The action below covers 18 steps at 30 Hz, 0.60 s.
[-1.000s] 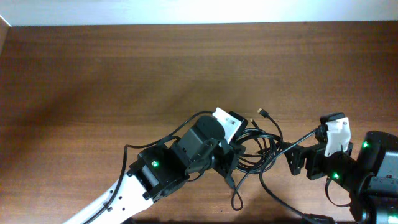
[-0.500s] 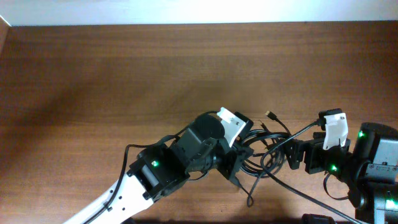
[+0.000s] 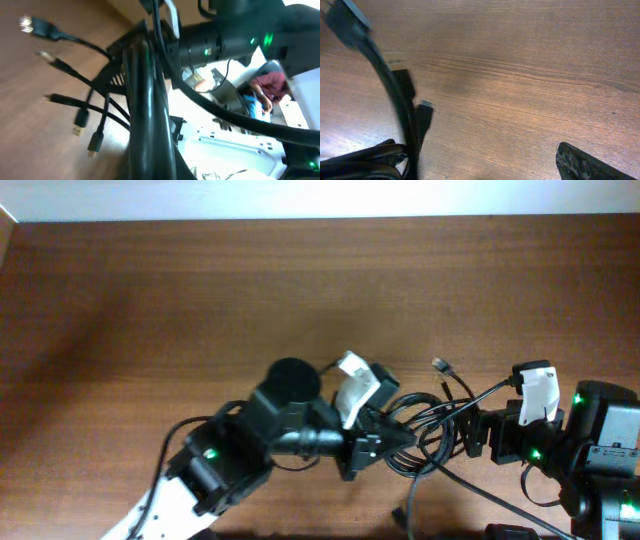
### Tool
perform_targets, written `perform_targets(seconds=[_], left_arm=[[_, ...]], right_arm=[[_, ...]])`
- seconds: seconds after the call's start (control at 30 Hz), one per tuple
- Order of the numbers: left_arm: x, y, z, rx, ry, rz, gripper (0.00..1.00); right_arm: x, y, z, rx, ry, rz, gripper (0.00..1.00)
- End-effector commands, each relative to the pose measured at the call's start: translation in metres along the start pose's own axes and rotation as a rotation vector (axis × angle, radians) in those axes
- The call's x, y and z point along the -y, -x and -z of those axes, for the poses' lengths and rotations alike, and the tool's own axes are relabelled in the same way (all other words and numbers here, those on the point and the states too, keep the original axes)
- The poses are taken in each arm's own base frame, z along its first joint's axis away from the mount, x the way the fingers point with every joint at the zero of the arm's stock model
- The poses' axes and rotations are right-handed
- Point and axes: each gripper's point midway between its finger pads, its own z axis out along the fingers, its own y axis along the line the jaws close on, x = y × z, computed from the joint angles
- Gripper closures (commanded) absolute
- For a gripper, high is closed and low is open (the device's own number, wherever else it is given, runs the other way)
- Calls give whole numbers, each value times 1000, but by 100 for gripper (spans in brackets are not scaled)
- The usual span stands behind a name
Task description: Untangle cables
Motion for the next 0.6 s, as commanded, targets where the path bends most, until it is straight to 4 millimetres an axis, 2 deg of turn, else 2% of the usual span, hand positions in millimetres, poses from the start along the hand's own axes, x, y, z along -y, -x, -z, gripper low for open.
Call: perform_targets(seconds=[0.0, 0.1, 0.17, 0.37, 0.47, 0.57], left_arm=[[28, 19, 47, 107, -31, -102, 100], [13, 16, 73, 134, 64, -116, 100], [-2, 12, 82, 137, 132, -67, 100], [-15, 0, 84, 91, 180, -86, 100], [-29, -7, 87, 67, 258, -82, 100], [-63, -21, 98, 34, 456, -26, 100]], right_arm=[[18, -2, 1, -15, -105, -13, 1], [19, -2, 1, -16, -108, -13, 1], [19, -2, 1, -16, -108, -13, 1], [20, -3, 1, -19, -115, -15, 1], [20, -3, 1, -20, -115, -15, 1], [21, -4, 1, -23, -119, -16, 1]])
